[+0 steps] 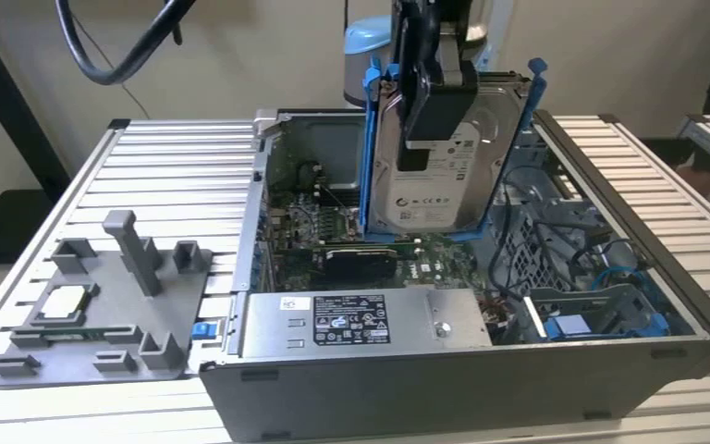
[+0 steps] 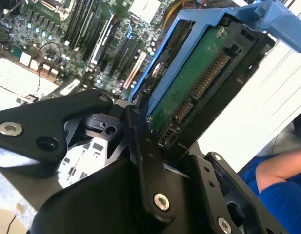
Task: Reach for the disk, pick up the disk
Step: 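Pick up the disk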
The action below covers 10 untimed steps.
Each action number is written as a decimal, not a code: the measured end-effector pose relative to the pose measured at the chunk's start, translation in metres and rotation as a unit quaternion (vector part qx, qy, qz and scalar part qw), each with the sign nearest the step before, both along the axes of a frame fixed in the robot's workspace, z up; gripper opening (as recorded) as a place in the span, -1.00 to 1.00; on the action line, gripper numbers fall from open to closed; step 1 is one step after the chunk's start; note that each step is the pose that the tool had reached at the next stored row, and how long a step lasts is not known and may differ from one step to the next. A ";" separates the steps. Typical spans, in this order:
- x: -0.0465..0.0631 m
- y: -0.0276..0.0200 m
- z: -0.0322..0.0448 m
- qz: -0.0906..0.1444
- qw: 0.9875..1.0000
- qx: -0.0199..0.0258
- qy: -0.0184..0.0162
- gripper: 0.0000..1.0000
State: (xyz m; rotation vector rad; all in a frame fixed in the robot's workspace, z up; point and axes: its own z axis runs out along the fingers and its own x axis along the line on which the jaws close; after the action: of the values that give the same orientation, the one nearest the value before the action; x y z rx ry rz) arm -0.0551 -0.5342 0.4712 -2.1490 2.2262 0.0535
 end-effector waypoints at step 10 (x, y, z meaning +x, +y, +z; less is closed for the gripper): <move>0.018 -0.0150 0.0001 0.000 1.000 0.000 0.003 -1.00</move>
State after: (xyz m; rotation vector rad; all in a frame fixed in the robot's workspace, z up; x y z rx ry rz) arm -0.0369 -0.5492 0.4712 -2.1514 2.2290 0.0587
